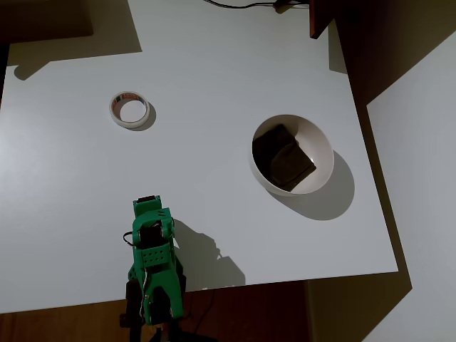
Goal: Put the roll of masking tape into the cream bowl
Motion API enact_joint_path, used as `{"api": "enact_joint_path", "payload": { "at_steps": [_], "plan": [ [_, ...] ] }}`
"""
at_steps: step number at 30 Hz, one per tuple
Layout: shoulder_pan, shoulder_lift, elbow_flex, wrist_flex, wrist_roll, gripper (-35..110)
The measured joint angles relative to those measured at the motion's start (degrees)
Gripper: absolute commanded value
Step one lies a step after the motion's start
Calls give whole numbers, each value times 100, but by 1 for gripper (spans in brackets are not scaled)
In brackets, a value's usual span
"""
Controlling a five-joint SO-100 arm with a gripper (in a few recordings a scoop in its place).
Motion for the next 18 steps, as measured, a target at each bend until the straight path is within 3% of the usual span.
{"api": "enact_joint_path", "payload": {
  "at_steps": [18],
  "plan": [
    [220, -387, -475, -141, 431, -8]
  ]
}}
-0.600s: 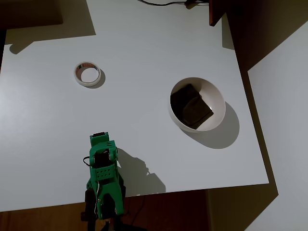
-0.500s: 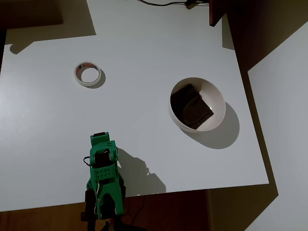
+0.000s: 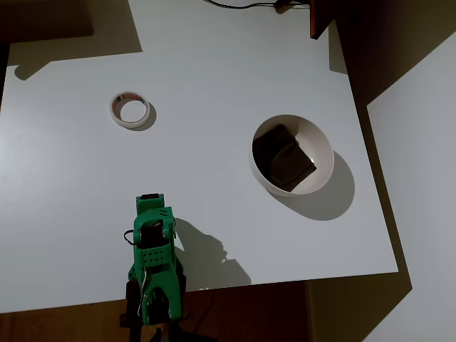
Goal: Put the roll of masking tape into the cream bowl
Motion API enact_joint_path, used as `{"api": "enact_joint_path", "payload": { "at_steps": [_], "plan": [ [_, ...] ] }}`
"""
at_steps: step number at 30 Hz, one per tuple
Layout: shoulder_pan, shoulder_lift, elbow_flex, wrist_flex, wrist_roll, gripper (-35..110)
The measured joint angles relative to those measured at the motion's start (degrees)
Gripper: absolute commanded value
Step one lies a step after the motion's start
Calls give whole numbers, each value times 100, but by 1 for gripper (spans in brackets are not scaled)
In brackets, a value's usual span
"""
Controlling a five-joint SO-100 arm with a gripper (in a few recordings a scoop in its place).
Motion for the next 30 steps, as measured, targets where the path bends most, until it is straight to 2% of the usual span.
{"api": "enact_joint_path", "payload": {
  "at_steps": [5, 11, 17, 30],
  "plan": [
    [18, -1248, -1195, -255, 176, -8],
    [-220, -2821, -2883, 149, 501, -8],
    [-193, -3876, -3858, 352, 492, -8],
    [721, -7761, -6662, 387, 167, -8]
  ]
}}
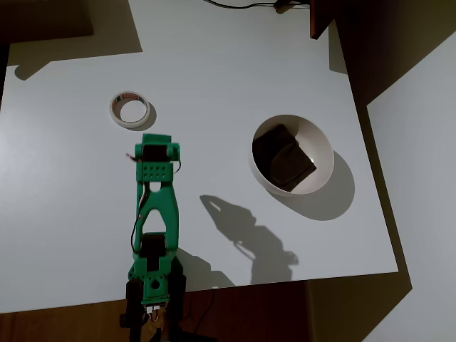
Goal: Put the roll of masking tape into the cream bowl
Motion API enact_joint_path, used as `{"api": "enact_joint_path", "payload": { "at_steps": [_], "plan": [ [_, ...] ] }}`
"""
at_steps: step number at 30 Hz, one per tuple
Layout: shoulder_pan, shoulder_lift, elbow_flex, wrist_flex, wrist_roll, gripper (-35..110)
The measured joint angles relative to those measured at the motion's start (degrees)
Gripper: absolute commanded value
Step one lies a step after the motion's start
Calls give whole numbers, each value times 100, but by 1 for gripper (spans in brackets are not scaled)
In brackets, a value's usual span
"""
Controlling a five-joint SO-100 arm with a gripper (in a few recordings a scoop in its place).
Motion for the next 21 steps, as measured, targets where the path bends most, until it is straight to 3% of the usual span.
{"api": "enact_joint_path", "payload": {
  "at_steps": [11, 21],
  "plan": [
    [-26, -3612, -4078, 1072, -79, -8],
    [-483, -6205, -6750, 1178, -343, -8]
  ]
}}
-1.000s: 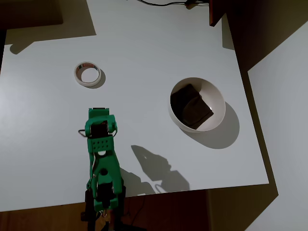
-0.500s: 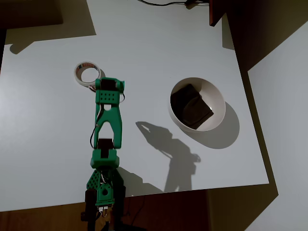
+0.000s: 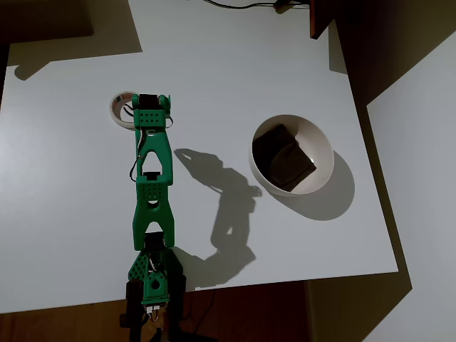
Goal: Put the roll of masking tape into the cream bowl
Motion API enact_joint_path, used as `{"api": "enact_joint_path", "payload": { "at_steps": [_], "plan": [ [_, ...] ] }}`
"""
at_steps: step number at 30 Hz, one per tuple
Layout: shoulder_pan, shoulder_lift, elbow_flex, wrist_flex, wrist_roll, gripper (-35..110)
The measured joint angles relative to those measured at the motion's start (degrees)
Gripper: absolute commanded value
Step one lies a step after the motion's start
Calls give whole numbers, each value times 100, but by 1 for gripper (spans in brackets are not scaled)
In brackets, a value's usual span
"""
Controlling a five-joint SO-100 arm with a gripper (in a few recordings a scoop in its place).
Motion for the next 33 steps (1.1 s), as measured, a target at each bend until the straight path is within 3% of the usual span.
{"api": "enact_joint_path", "payload": {
  "at_steps": [4, 8, 18, 33],
  "plan": [
    [-141, -299, -237, -202, -35, -8],
    [-369, -343, -378, -404, -70, 11],
    [-686, -721, -527, -519, -70, 12],
    [-352, -1195, -703, -633, -114, 13]
  ]
}}
